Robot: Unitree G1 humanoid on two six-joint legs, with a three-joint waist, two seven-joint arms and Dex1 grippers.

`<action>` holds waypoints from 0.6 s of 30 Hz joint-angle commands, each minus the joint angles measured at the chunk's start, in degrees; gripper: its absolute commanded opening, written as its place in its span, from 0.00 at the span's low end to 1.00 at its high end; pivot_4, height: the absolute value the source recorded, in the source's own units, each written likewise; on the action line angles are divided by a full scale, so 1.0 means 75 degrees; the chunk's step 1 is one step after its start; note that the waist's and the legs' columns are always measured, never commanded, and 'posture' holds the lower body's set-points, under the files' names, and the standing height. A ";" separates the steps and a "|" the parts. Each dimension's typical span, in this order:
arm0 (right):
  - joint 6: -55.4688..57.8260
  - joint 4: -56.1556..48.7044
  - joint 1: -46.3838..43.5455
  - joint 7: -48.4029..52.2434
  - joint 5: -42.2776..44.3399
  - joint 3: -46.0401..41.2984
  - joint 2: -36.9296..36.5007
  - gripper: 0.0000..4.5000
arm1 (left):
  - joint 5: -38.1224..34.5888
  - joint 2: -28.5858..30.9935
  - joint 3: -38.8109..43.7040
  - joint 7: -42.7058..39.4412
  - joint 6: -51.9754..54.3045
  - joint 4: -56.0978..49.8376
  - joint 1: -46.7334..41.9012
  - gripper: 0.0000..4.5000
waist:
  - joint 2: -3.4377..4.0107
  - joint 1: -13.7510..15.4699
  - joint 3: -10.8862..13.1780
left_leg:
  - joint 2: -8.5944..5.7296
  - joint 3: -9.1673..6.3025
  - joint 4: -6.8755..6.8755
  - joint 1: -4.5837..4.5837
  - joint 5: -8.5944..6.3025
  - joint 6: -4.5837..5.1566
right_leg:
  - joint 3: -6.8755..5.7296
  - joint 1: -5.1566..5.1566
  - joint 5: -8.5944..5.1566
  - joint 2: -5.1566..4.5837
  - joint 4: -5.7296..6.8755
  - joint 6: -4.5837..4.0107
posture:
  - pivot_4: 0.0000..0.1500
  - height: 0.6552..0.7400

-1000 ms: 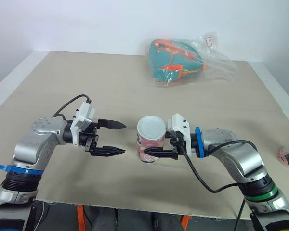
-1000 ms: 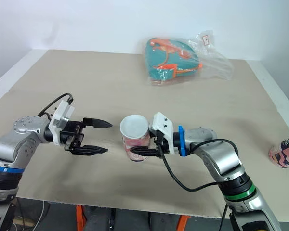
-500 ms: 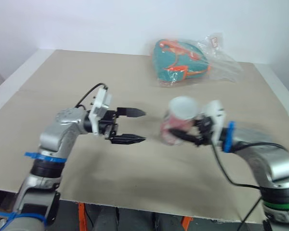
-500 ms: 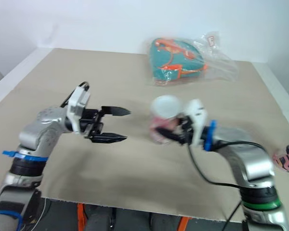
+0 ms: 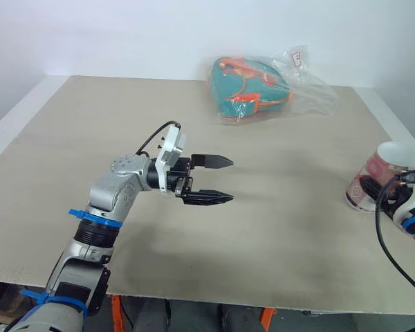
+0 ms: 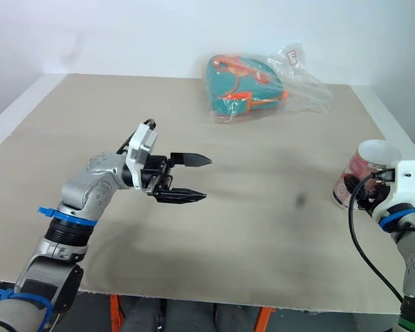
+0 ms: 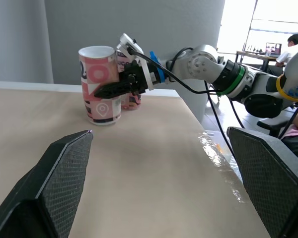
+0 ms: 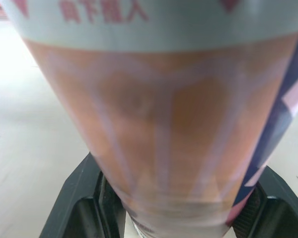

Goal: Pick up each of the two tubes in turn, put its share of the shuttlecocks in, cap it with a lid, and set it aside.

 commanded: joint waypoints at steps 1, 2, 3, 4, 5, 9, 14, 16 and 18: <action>-0.0246 0.0244 -0.0052 -0.0100 0.0073 -0.0506 -0.0106 0.55 | 0.0049 -0.0011 0.0040 -0.0053 -0.0167 -0.0012 -0.0182 1.00 | 0.0000 0.0005 0.0001 | -0.0001 0.0001 0.0001 -0.0001 0.0000 0.0000 | 0.0001 0.0001 0.0001 -0.0001 0.0000 0.0002 | 1.00 1.00; -0.0259 0.0310 -0.0075 -0.0085 0.0119 -0.0538 -0.0120 0.55 | 0.0053 -0.0015 0.0042 -0.0054 -0.0168 -0.0021 -0.0183 1.00 | 0.0000 0.0006 0.0001 | -0.0002 0.0002 0.0002 -0.0001 0.0000 0.0000 | 0.0002 0.0004 0.0002 -0.0003 -0.0001 0.0003 | 1.00 1.00; -0.0246 0.0417 -0.0123 -0.0066 0.0205 -0.0604 -0.0106 0.55 | 0.0053 -0.0020 0.0052 -0.0046 -0.0162 -0.0027 -0.0187 1.00 | 0.0000 0.0005 0.0001 | -0.0003 0.0002 0.0002 -0.0001 0.0000 0.0000 | 0.0002 0.0005 0.0002 -0.0004 -0.0002 0.0003 | 1.00 1.00; -0.0248 0.0541 -0.0154 -0.0029 0.0288 -0.0675 -0.0098 0.55 | 0.0049 -0.0028 0.0069 -0.0021 -0.0155 -0.0037 -0.0188 1.00 | 0.0000 0.0005 0.0001 | -0.0004 0.0003 0.0002 -0.0001 0.0000 0.0000 | 0.0003 0.0005 0.0003 -0.0004 -0.0002 0.0003 | 1.00 1.00; -0.0247 0.0652 -0.0175 -0.0005 0.0374 -0.0741 -0.0083 0.55 | 0.0037 -0.0033 0.0088 0.0010 -0.0134 -0.0054 -0.0187 1.00 | 0.0000 0.0005 0.0000 | -0.0004 0.0003 0.0002 -0.0001 0.0000 0.0000 | 0.0003 0.0005 0.0003 -0.0004 -0.0002 0.0003 | 1.00 1.00; -0.0271 0.1168 -0.0194 0.0032 0.0600 -0.0903 -0.0044 0.63 | 0.0003 -0.0036 0.0124 0.0104 -0.0068 -0.0124 -0.0187 1.00 | 0.0000 0.0006 0.0000 | -0.0003 0.0002 0.0001 0.0000 0.0000 0.0000 | 0.0002 0.0006 0.0003 -0.0003 -0.0002 0.0002 | 1.00 1.00; -0.0354 0.1530 -0.0120 0.0099 0.0776 -0.0989 -0.0008 0.99 | -0.0042 -0.0059 0.0184 0.0280 -0.0008 -0.0155 -0.0228 1.00 | 0.0002 0.0006 0.0000 | -0.0004 0.0002 0.0001 0.0000 0.0000 0.0000 | 0.0003 0.0007 0.0003 -0.0004 -0.0002 0.0002 | 1.00 1.00; -0.0391 0.1501 -0.0068 0.0154 0.0789 -0.0931 -0.0029 0.99 | -0.0067 -0.0074 0.0204 0.0324 0.0016 -0.0156 -0.0233 1.00 | 0.0008 0.0006 -0.0001 | -0.0004 0.0002 0.0001 0.0000 0.0000 0.0000 | 0.0003 0.0006 0.0003 -0.0003 -0.0002 0.0003 | 1.00 1.00; -0.0411 0.1493 -0.0052 0.0165 0.0798 -0.0913 -0.0036 0.99 | -0.0080 -0.0072 0.0201 0.0341 0.0021 -0.0159 -0.0233 1.00 | 0.0010 0.0006 -0.0001 | -0.0003 0.0002 0.0001 0.0000 0.0000 0.0000 | 0.0003 0.0006 0.0003 -0.0003 -0.0002 0.0003 | 1.00 1.00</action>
